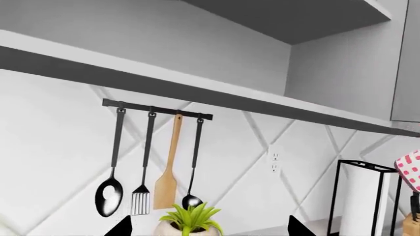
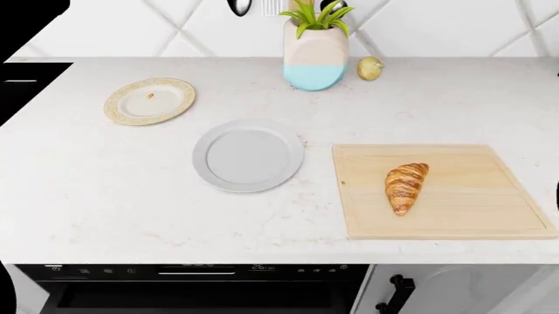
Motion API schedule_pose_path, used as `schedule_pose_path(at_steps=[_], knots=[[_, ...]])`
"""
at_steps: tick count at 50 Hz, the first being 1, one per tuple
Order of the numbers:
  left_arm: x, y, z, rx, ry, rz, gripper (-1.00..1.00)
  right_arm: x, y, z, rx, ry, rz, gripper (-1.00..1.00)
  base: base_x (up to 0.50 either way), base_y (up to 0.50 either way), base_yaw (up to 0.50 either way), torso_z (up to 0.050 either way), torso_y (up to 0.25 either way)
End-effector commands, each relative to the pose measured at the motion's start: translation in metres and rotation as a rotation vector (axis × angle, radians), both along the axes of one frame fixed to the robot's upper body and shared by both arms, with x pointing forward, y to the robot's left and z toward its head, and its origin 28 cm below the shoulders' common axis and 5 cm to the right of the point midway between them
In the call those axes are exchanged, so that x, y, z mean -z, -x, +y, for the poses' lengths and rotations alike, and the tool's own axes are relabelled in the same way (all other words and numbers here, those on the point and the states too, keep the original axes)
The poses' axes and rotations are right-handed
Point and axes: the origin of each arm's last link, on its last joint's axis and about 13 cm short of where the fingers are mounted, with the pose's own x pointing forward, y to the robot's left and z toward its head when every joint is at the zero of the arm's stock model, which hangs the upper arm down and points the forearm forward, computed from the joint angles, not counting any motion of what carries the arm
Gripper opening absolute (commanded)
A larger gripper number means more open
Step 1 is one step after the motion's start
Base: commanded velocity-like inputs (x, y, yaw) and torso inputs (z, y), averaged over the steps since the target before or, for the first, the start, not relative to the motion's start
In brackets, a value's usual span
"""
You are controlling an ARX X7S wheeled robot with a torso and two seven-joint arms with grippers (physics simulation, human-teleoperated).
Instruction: From the different types of pastries on the counter, select a croissant and place it on the cutting board. Then retrieve a jar of jam from the cabinet and place it alongside the croissant on the cutting board.
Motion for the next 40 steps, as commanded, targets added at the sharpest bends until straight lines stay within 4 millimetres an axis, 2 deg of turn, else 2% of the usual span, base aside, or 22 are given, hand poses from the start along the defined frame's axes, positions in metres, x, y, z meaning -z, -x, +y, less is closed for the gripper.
schedule_pose_path(at_steps=[1,7,10,11,18,26,36,40], knots=[[0.002,-0.003,0.0,0.015,0.009,-0.005,1.0,0.066,-0.016,-0.008,0.033,-0.046,0.148,-1.0,0.0,0.0,0.0,0.0,0.0],[0.004,0.001,-0.003,0.11,0.051,0.002,1.0,0.108,-0.029,-0.002,0.082,-0.051,0.273,-1.0,0.0,0.0,0.0,0.0,0.0],[0.004,0.002,-0.004,0.154,0.067,0.001,1.0,0.12,-0.028,-0.015,0.109,-0.054,0.319,-1.0,0.0,0.0,0.0,0.0,0.0],[0.004,0.001,-0.004,0.163,0.07,0.001,1.0,0.124,-0.029,-0.011,0.116,-0.048,0.329,-1.0,0.0,0.0,0.0,0.0,0.0],[0.01,-0.003,-0.003,0.163,0.067,0.008,1.0,0.125,-0.028,-0.019,0.131,-0.017,0.363,-1.0,0.0,0.0,0.0,0.0,0.0],[0.013,-0.007,-0.003,0.156,0.068,0.008,1.0,0.13,-0.035,-0.011,0.138,0.001,0.404,-1.0,0.0,0.0,0.0,0.0,0.0],[0.02,-0.011,-0.002,0.144,0.076,0.023,1.0,0.156,-0.069,-0.001,0.181,0.069,0.504,-1.0,0.0,0.0,0.0,0.0,0.0],[0.024,-0.014,-0.002,0.143,0.081,0.031,1.0,0.166,-0.077,-0.003,0.2,0.099,0.55,-1.0,0.0,0.0,0.0,0.0,0.0]])
